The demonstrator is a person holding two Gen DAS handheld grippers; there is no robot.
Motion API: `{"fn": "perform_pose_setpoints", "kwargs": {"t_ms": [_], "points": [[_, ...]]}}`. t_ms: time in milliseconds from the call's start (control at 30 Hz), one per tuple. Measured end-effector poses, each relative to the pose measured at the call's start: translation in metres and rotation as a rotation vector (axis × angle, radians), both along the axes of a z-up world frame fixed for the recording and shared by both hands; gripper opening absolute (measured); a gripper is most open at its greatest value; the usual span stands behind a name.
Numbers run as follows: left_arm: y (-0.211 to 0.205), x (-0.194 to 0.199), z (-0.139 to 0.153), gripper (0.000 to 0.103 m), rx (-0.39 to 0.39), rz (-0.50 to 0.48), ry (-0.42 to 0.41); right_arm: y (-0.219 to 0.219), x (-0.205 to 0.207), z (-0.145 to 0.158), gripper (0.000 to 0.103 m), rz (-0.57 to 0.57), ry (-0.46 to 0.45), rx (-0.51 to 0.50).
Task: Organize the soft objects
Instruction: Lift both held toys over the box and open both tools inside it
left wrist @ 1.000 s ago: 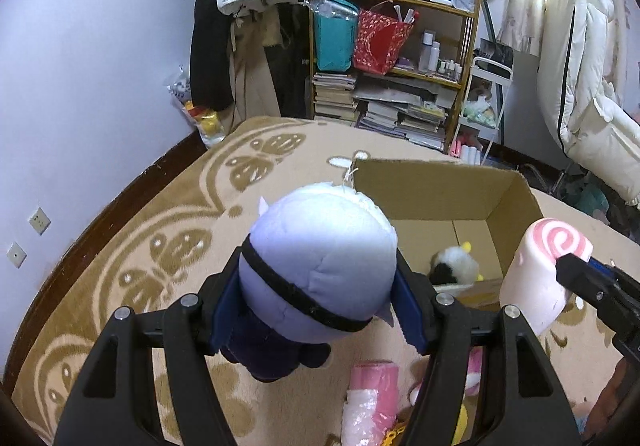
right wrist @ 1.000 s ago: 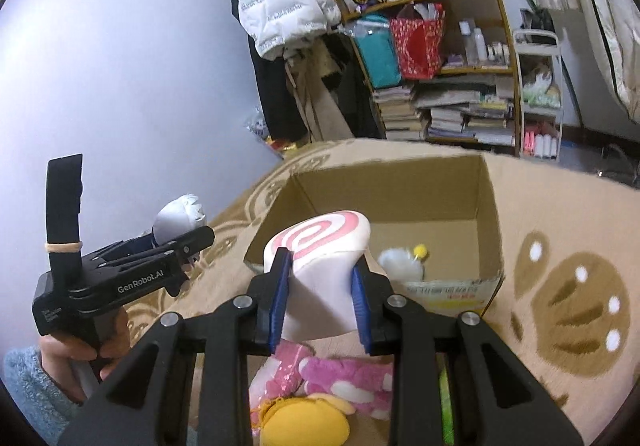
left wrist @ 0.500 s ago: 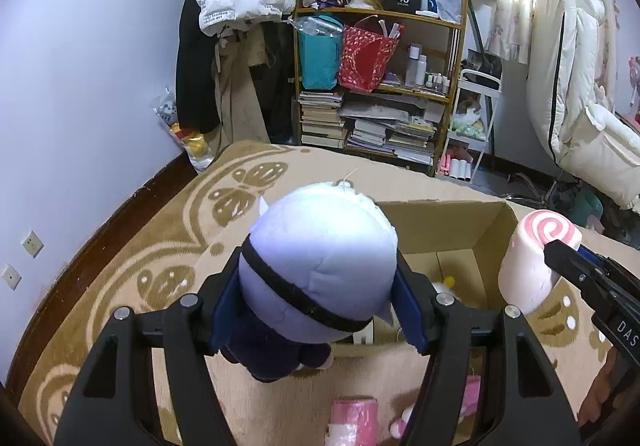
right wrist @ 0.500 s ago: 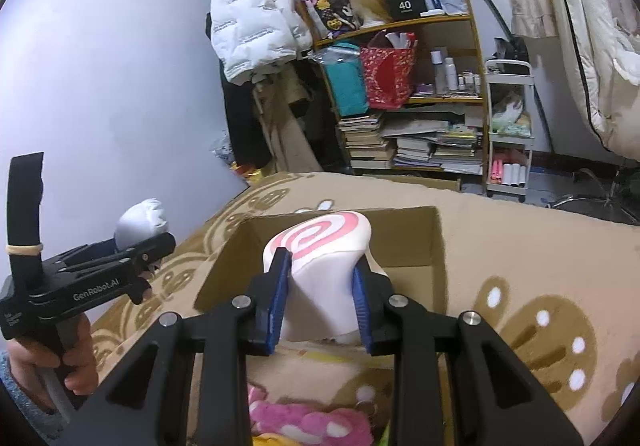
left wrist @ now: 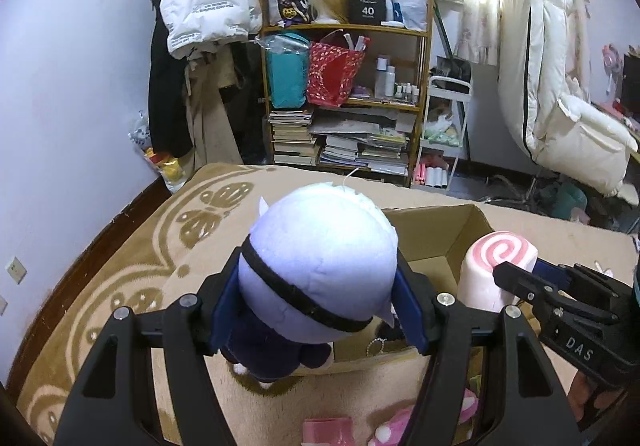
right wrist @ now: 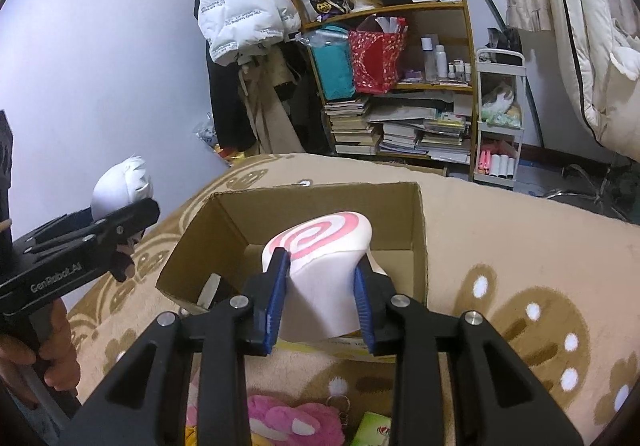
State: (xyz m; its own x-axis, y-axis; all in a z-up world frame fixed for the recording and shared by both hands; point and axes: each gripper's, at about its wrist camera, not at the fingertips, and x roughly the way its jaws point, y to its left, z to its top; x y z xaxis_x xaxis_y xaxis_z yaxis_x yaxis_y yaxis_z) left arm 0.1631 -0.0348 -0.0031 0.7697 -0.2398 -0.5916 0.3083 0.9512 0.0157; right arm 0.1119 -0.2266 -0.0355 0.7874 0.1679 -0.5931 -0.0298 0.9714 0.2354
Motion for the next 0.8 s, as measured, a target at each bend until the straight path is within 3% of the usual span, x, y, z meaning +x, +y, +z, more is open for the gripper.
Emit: {"fn": "perform_pose_setpoints", "kwargs": {"t_ms": [333, 500, 667, 800], "points": [[-0.016, 0.011, -0.024, 0.069, 0.049, -0.026, 0.055, -0.012, 0.009, -0.003, 0.042, -0.03, -0.014, 0.021], [-0.021, 0.014, -0.031, 0.07, 0.069, -0.032, 0.081, -0.015, 0.021, -0.008, 0.045, -0.002, 0.021, 0.013], [-0.021, 0.014, -0.039, 0.082, 0.096, -0.017, 0.098, -0.017, 0.021, -0.005, 0.048, 0.006, 0.024, 0.01], [-0.017, 0.011, -0.033, 0.096, 0.078, -0.002, 0.09, -0.017, 0.016, 0.005, 0.07, 0.007, -0.006, -0.001]]}}
